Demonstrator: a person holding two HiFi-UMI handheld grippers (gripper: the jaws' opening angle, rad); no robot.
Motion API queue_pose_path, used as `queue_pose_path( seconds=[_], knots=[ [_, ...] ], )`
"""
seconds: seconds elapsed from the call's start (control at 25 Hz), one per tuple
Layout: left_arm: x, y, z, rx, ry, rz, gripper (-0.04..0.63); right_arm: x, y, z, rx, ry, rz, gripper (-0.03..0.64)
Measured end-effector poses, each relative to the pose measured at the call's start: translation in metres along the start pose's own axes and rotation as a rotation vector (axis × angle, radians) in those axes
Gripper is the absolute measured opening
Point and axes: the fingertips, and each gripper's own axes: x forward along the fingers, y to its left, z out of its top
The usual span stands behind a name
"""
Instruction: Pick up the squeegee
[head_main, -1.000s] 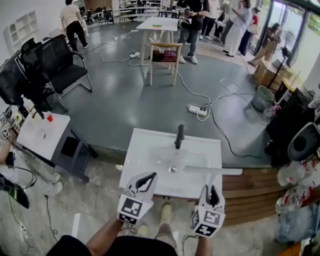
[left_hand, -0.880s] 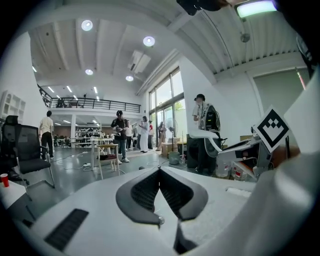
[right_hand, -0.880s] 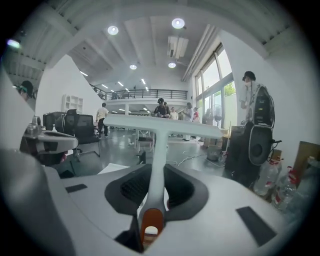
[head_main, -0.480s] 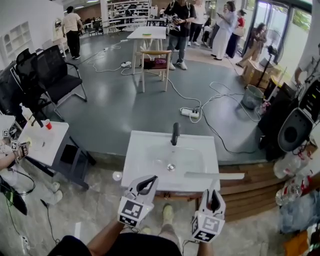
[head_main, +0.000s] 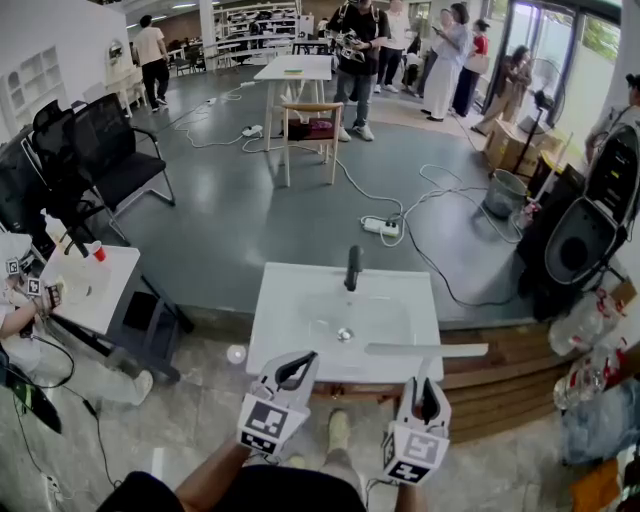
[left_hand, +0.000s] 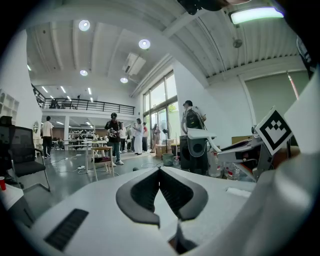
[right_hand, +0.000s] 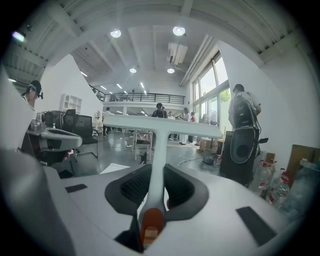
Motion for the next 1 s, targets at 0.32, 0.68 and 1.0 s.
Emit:
queue_pose_path(
  seconds=[0.32,0.68,1.0],
  knots=[
    [0.004,0.006,0.0,-0.007,0.006,0.003,0.002,0.007,-0.001,0.001,0.005,0.008,-0.002,0.081],
    [0.002,0.011,-0.006,-0.025,0.014,0.007,0.002,0.01,0.005,0.0,0.006,0.01,0.003,0.081],
    [0.006,0.011,-0.003,0.002,-0.002,0.007,0.002,0.013,0.003,-0.001,0.001,0.009,0.003,0.081]
  ],
)
